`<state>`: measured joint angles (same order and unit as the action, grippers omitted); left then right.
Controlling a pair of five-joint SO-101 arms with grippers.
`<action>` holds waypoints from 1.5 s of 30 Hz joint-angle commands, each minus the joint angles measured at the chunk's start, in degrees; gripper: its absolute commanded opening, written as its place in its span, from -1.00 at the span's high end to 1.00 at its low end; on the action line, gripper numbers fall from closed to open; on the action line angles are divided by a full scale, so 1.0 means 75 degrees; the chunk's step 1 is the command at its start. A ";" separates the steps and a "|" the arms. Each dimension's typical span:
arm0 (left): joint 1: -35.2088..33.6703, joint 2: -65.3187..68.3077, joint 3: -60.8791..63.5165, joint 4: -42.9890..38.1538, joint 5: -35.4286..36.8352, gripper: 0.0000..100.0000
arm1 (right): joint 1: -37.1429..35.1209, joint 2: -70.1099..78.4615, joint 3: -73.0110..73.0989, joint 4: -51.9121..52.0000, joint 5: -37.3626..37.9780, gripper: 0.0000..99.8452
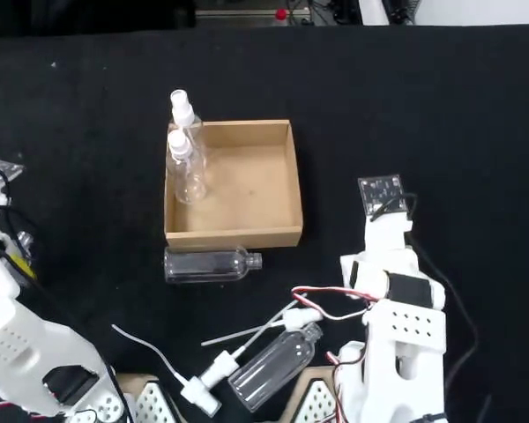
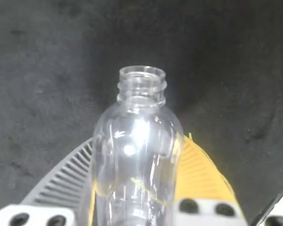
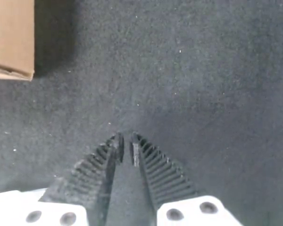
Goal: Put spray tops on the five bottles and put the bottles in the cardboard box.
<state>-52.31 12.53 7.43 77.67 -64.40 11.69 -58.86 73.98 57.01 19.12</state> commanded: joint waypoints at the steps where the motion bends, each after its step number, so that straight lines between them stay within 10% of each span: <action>1: -0.0381 -0.0469 -0.0522 0.0141 0.0305 0.85 | 0.0059 -0.0229 -0.1424 0.0926 0.0680 0.97; 12: -0.1166 -0.0375 -0.0779 -0.0844 0.2204 0.86 | -0.4208 -0.0088 -0.4964 0.5146 0.1852 0.97; 21: -0.1483 -0.0363 -0.1354 -0.0903 0.3868 0.86 | -0.8639 0.2397 -0.5187 0.3927 -0.0352 0.97; 45: -0.3417 0.3083 -0.6265 -0.0164 0.6084 0.86 | -1.1253 0.6875 -0.5245 -0.0645 -0.3024 0.97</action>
<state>-77.45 36.35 -32.92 73.27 -19.12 -69.80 -7.87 38.73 53.67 -1.98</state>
